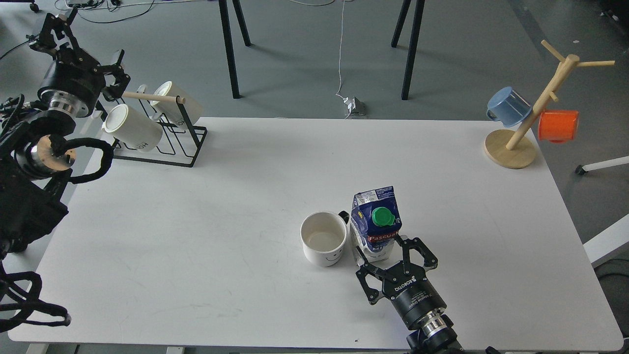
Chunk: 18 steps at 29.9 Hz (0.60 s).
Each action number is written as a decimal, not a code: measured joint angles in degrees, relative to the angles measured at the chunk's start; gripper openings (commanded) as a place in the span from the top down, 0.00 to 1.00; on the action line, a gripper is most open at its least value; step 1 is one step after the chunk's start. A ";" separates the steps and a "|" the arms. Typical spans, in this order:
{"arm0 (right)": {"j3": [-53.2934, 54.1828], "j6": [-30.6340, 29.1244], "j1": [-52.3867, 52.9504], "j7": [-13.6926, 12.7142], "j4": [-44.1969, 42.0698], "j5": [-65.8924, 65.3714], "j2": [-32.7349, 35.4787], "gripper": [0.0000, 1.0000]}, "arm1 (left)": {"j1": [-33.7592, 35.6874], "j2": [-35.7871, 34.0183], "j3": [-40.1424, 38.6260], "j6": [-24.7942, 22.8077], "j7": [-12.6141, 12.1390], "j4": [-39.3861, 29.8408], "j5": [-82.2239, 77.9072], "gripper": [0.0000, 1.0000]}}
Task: Place cup and milk with both arms
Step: 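Slide the milk carton with the right gripper beside the white mug, then open the right gripper and withdraw it from the carton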
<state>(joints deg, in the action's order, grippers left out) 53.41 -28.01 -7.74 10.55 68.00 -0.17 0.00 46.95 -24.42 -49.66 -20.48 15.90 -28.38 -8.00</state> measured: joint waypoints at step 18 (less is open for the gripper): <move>0.21 0.02 -2.40 0.00 0.89 0.00 0.00 0.02 | 0.22 0.16 -0.09 0.00 0.00 0.00 0.00 0.00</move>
<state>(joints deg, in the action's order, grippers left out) 53.62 -27.99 -10.14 10.55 68.88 -0.17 0.00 47.18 -24.27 -49.75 -20.48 15.90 -28.38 -8.00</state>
